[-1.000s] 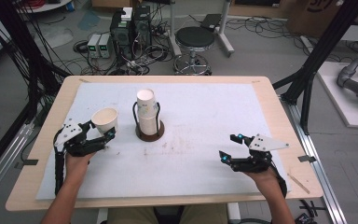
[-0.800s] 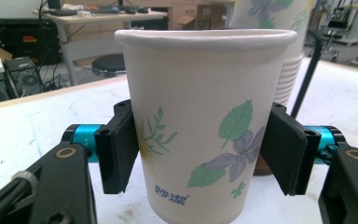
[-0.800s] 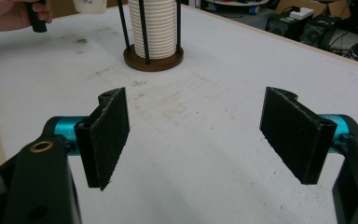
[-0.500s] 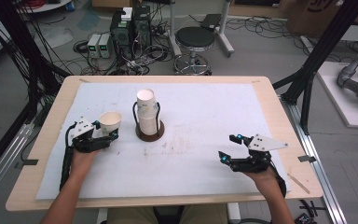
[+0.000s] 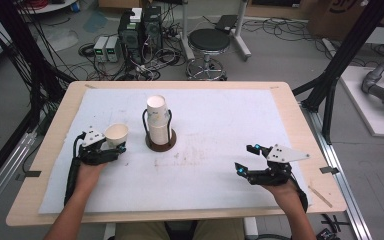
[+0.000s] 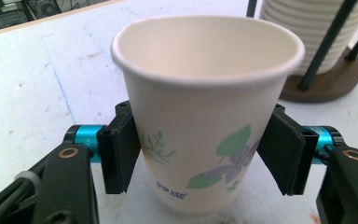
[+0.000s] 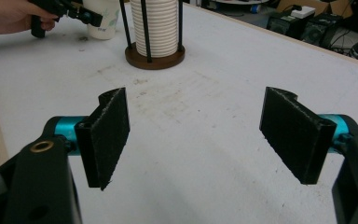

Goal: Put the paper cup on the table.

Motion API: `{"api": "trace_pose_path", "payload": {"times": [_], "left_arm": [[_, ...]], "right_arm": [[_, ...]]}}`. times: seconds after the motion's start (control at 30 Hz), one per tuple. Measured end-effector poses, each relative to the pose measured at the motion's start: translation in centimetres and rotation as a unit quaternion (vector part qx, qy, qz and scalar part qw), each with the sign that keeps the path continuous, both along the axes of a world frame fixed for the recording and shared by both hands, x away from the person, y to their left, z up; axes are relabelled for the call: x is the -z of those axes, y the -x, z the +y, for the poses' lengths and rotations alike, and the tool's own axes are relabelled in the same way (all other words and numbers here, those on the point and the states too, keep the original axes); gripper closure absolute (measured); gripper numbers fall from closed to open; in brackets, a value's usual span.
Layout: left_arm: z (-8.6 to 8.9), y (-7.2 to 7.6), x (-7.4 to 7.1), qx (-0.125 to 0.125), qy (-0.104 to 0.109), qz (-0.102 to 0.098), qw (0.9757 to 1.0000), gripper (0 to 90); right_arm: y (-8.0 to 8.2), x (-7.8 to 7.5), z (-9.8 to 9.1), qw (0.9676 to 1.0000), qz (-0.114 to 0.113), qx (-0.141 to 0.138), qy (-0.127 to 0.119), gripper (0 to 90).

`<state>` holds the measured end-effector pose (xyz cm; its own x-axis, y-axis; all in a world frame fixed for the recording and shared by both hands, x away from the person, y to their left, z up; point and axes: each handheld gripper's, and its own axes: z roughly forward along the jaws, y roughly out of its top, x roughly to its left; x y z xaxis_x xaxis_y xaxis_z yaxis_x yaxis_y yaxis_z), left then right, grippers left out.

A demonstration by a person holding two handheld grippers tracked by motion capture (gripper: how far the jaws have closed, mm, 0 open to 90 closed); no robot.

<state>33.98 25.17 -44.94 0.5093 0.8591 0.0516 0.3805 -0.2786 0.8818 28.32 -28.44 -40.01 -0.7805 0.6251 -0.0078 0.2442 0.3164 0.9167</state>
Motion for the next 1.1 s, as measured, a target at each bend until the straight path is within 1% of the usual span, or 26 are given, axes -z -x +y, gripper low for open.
{"api": "trace_pose_path", "payload": {"times": [0.07, 0.13, 0.17, 0.23, 0.3, 0.37, 0.4, 0.43, 0.47, 0.5, 0.57, 0.6, 0.67, 0.7, 0.77, 0.83, 0.87, 0.9, 0.97, 1.0, 1.03, 1.07, 1.1], "left_arm": [[0.1, 0.4, 0.2, -0.001, 0.000, 0.000, 1.0000, 34.2], [0.3, 0.5, 0.2, -0.005, 0.002, 0.005, 1.0000, 34.2], [0.3, 0.5, 0.3, -0.004, 0.003, 0.007, 1.0000, 34.2], [0.4, 0.6, 0.3, -0.010, 0.005, 0.009, 0.9999, 33.8], [0.4, 0.6, 0.4, -0.014, 0.008, 0.014, 0.9998, 32.2], [0.3, 0.6, 0.4, -0.014, 0.006, 0.018, 0.9997, 29.9], [0.3, 0.7, 0.4, -0.019, 0.011, 0.016, 0.9996, 27.1], [0.4, 0.8, 0.4, -0.024, 0.018, 0.019, 0.9994, 23.3], [0.5, 1.0, 0.3, -0.028, 0.020, 0.025, 0.9991, 20.3], [0.7, 1.4, 0.3, -0.033, 0.025, 0.029, 0.9987, 18.8], [1.1, 2.1, 0.2, -0.033, 0.047, 0.024, 0.9980, 18.8], [1.3, 2.4, 0.0, -0.034, 0.050, 0.022, 0.9980, 18.8], [1.8, 3.0, -0.4, -0.034, 0.070, 0.013, 0.9969, 18.4], [2.0, 3.3, -0.6, -0.034, 0.075, 0.008, 0.9966, 18.2], [2.3, 4.0, -0.9, -0.033, 0.078, 0.000, 0.9964, 18.2], [2.7, 4.8, -1.4, -0.041, 0.081, -0.016, 0.9957, 18.2], [2.9, 5.1, -1.7, -0.038, 0.085, -0.026, 0.9954, 18.2], [2.9, 5.4, -1.9, -0.037, 0.093, -0.033, 0.9944, 18.2], [3.1, 6.2, -2.5, -0.022, 0.117, -0.062, 0.9910, 18.2], [3.1, 6.5, -2.7, -0.016, 0.123, -0.070, 0.9898, 18.2], [3.0, 6.8, -3.0, -0.006, 0.132, -0.084, 0.9877, 18.2], [2.9, 7.0, -3.2, 0.002, 0.135, -0.092, 0.9866, 18.1], [2.7, 7.3, -3.5, 0.016, 0.143, -0.105, 0.9841, 18.1]], "right_arm": [[0.1, -0.1, -0.1, 1.0000, -0.003, -0.001, 0.000, 24.5], [0.2, -0.1, -0.1, 1.0000, -0.001, -0.001, -0.002, 24.5], [0.2, -0.1, -0.2, 1.0000, -0.005, 0.000, -0.001, 24.5], [0.3, -0.2, -0.2, 1.0000, -0.002, 0.001, -0.001, 24.5], [0.3, -0.2, -0.2, 1.0000, -0.003, -0.001, 0.000, 24.5], [0.3, -0.2, -0.2, 1.0000, -0.005, -0.001, -0.001, 24.5], [0.4, -0.2, -0.2, 1.0000, -0.004, -0.001, -0.002, 24.5], [0.4, -0.2, -0.3, 1.0000, -0.004, -0.001, -0.003, 24.5], [0.4, -0.2, -0.3, 1.0000, -0.004, -0.001, -0.003, 24.5], [0.4, -0.2, -0.3, 1.0000, -0.003, 0.000, -0.003, 24.5], [0.4, -0.2, -0.4, 1.0000, -0.003, 0.000, -0.003, 24.5], [0.4, -0.2, -0.5, 1.0000, -0.002, 0.000, -0.004, 24.5], [0.4, -0.1, -0.5, 1.0000, 0.002, 0.001, -0.003, 24.4], [0.4, 0.0, -0.6, 1.0000, 0.001, 0.001, -0.002, 24.4], [0.4, 0.0, -0.7, 1.0000, 0.004, 0.004, -0.002, 24.4], [0.4, 0.0, -0.7, 0.9999, 0.008, 0.009, -0.002, 24.3], [0.5, 0.0, -0.7, 0.9999, 0.010, 0.012, -0.001, 24.2], [0.4, 0.1, -0.8, 0.9998, 0.009, 0.016, 0.004, 24.2], [0.4, 0.2, -0.8, 0.9996, 0.011, 0.025, 0.012, 23.6], [0.4, 0.2, -0.8, 0.9995, 0.013, 0.027, 0.013, 23.5], [0.4, 0.3, -0.8, 0.9994, 0.015, 0.029, 0.013, 23.5], [0.4, 0.3, -0.9, 0.9992, 0.015, 0.032, 0.015, 23.4], [0.3, 0.3, -0.9, 0.9992, 0.013, 0.034, 0.017, 23.4]]}}
